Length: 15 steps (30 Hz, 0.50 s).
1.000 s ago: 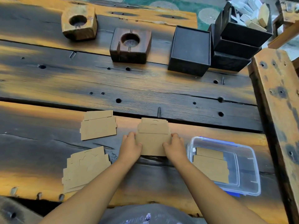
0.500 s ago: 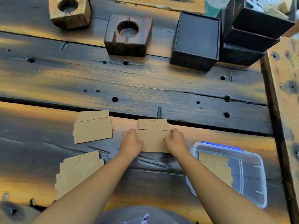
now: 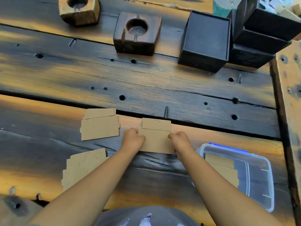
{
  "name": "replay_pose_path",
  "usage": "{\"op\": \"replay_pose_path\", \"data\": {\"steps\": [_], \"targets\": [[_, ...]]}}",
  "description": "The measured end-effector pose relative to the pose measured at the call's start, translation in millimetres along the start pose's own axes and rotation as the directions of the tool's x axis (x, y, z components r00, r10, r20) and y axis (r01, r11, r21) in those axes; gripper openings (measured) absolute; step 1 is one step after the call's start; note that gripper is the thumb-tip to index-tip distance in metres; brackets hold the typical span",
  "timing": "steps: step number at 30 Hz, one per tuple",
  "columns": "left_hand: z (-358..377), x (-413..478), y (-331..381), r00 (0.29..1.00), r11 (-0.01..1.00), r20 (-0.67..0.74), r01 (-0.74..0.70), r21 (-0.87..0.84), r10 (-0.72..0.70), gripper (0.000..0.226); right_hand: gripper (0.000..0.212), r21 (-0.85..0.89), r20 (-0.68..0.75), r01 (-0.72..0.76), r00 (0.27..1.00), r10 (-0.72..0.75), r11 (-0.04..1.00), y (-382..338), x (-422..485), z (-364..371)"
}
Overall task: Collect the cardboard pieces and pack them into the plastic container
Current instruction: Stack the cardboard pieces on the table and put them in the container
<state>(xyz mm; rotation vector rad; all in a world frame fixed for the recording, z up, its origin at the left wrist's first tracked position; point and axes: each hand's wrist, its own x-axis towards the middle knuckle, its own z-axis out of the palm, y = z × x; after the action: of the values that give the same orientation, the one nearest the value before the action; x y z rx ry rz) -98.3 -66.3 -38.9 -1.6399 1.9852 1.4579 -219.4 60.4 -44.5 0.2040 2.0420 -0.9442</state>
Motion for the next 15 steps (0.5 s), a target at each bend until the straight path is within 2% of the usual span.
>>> {"op": "replay_pose_path", "data": {"steps": [1, 4, 6, 10, 15], "targets": [[-9, -1, -4, 0.999, 1.0, -0.028, -0.023, 0.018, 0.023, 0.006, 0.019, 0.003, 0.009, 0.026, 1.0, -0.026, 1.0, -4, -4, 7], [-40, 2, -16, 0.991, 0.995, -0.104, -0.081, 0.054, 0.087, 0.024, 0.005, -0.014, 0.01, 0.12, 0.993, -0.12, 0.993, -17, -15, 33], [-62, 2, -23, 0.985, 0.994, -0.138, -0.093, 0.051, 0.099, 0.03, 0.006, -0.049, 0.038, 0.19, 0.981, -0.188, 0.981, -29, -22, 52], [-111, 2, -44, 0.977, 0.996, -0.206, -0.073, -0.042, 0.063, 0.026, 0.015, -0.121, 0.137, 0.288, 0.953, -0.271, 0.95, -55, -37, 98], [-156, 13, -69, 0.974, 0.995, -0.227, -0.038, -0.088, 0.017, 0.03, 0.008, -0.183, 0.199, 0.336, 0.933, -0.3, 0.924, -78, -48, 148]]}}
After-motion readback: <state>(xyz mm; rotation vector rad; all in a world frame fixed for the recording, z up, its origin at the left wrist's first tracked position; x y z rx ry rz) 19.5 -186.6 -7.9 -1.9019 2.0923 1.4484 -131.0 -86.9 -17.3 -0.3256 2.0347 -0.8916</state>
